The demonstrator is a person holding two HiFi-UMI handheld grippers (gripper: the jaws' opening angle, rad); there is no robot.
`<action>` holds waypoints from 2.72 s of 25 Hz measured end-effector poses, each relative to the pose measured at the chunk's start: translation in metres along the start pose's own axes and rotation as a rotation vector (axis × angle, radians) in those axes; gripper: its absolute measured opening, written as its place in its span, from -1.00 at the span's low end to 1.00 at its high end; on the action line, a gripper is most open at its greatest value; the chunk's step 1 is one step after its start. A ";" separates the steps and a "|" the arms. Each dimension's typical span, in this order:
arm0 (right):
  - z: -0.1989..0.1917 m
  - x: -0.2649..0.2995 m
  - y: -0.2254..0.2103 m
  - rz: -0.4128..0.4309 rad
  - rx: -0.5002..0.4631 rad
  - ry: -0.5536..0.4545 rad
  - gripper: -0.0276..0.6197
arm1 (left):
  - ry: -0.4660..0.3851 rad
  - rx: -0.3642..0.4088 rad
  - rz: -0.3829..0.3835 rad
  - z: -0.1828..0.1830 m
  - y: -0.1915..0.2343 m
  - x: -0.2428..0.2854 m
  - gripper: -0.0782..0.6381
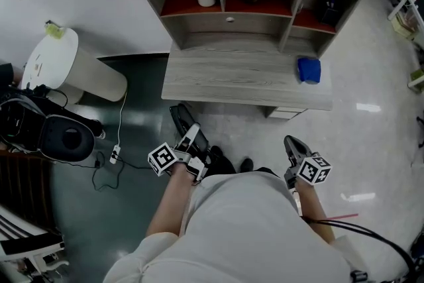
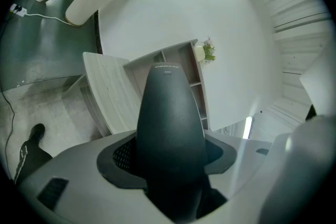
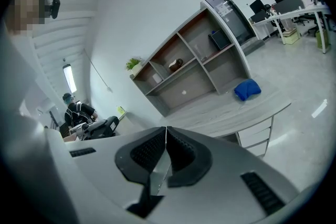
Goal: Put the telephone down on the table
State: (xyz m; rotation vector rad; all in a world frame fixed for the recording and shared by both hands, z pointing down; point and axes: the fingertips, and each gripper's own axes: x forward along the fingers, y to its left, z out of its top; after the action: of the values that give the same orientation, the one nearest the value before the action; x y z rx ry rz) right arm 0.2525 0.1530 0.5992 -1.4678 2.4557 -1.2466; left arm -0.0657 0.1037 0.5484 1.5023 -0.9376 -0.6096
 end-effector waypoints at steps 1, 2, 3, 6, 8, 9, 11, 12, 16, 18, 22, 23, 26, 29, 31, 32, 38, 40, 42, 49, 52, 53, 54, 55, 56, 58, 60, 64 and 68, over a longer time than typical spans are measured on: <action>0.001 0.001 -0.002 0.001 0.002 0.001 -0.86 | -0.003 0.001 0.004 0.001 0.001 0.002 0.02; 0.004 0.004 -0.003 0.002 0.003 0.001 -0.86 | -0.004 0.003 0.008 0.003 0.002 0.004 0.02; 0.006 0.007 -0.004 0.003 0.004 0.001 -0.86 | -0.005 0.006 0.012 0.006 0.003 0.007 0.02; 0.012 0.017 -0.006 0.003 0.004 0.003 -0.86 | -0.001 0.017 0.015 0.014 0.004 0.019 0.02; 0.015 0.025 -0.007 0.000 0.005 0.005 -0.86 | 0.008 0.034 0.039 0.022 0.011 0.026 0.02; 0.017 0.030 -0.008 -0.004 0.005 0.005 -0.86 | 0.013 0.042 0.053 0.027 0.015 0.030 0.02; 0.021 0.040 -0.010 -0.012 0.008 0.001 -0.86 | 0.021 0.036 0.041 0.036 0.017 0.041 0.02; 0.024 0.046 -0.010 -0.016 0.011 -0.001 -0.86 | 0.026 0.036 0.044 0.041 0.019 0.046 0.02; 0.034 0.074 -0.007 -0.027 0.016 -0.003 -0.86 | 0.049 0.065 0.085 0.067 0.031 0.065 0.02; 0.040 0.089 -0.005 -0.036 0.016 -0.002 -0.86 | 0.063 0.056 0.048 0.079 0.029 0.080 0.02; 0.053 0.120 0.000 -0.055 0.019 -0.013 -0.85 | 0.110 0.113 0.122 0.109 0.051 0.100 0.02; 0.056 0.128 0.001 -0.060 0.022 -0.014 -0.86 | 0.123 0.122 0.132 0.116 0.056 0.106 0.02; 0.063 0.152 0.009 -0.077 0.028 -0.021 -0.86 | 0.162 0.132 0.151 0.140 0.070 0.126 0.02; 0.071 0.175 0.017 -0.101 0.035 -0.036 -0.86 | 0.206 0.134 0.171 0.162 0.086 0.144 0.02; 0.075 0.190 0.022 -0.117 0.044 -0.048 -0.86 | 0.239 0.145 0.183 0.176 0.095 0.154 0.02; 0.078 0.197 0.023 -0.126 0.048 -0.053 -0.86 | 0.256 0.155 0.188 0.182 0.099 0.159 0.02; 0.084 0.229 0.030 -0.177 0.062 -0.073 -0.86 | 0.336 0.199 0.224 0.211 0.127 0.190 0.02; 0.085 0.234 0.031 -0.190 0.072 -0.077 -0.85 | 0.350 0.207 0.240 0.218 0.137 0.201 0.02; 0.085 0.236 0.030 -0.202 0.078 -0.075 -0.86 | 0.356 0.215 0.263 0.224 0.149 0.212 0.02; 0.099 0.245 0.013 -0.210 0.087 -0.067 -0.86 | 0.382 0.276 0.380 0.239 0.199 0.252 0.02; 0.109 0.249 0.004 -0.202 0.089 -0.064 -0.86 | 0.412 0.336 0.454 0.244 0.222 0.264 0.02; 0.113 0.249 0.001 -0.203 0.089 -0.063 -0.86 | 0.419 0.351 0.475 0.245 0.229 0.267 0.02; 0.117 0.249 -0.003 -0.205 0.091 -0.063 -0.86 | 0.426 0.362 0.495 0.246 0.235 0.270 0.02; 0.121 0.248 -0.006 -0.207 0.094 -0.063 -0.86 | 0.432 0.373 0.515 0.247 0.241 0.273 0.02; 0.124 0.248 -0.009 -0.209 0.097 -0.063 -0.86 | 0.440 0.386 0.534 0.249 0.246 0.277 0.02; 0.129 0.248 -0.016 -0.214 0.101 -0.059 -0.86 | 0.457 0.419 0.574 0.250 0.257 0.286 0.02; 0.131 0.246 -0.022 -0.224 0.109 -0.053 -0.86 | 0.483 0.452 0.611 0.250 0.267 0.293 0.02; 0.136 0.244 -0.035 -0.242 0.127 -0.047 -0.86 | 0.552 0.518 0.667 0.247 0.283 0.309 0.02; 0.144 0.249 -0.044 -0.250 0.130 -0.035 -0.86 | 0.593 0.551 0.700 0.246 0.293 0.329 0.02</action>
State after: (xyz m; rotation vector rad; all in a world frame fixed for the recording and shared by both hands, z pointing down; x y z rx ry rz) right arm 0.2021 -0.1324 0.6187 -1.7851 2.1739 -1.3764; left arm -0.1514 -0.2977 0.8410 1.5460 -1.1021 0.6190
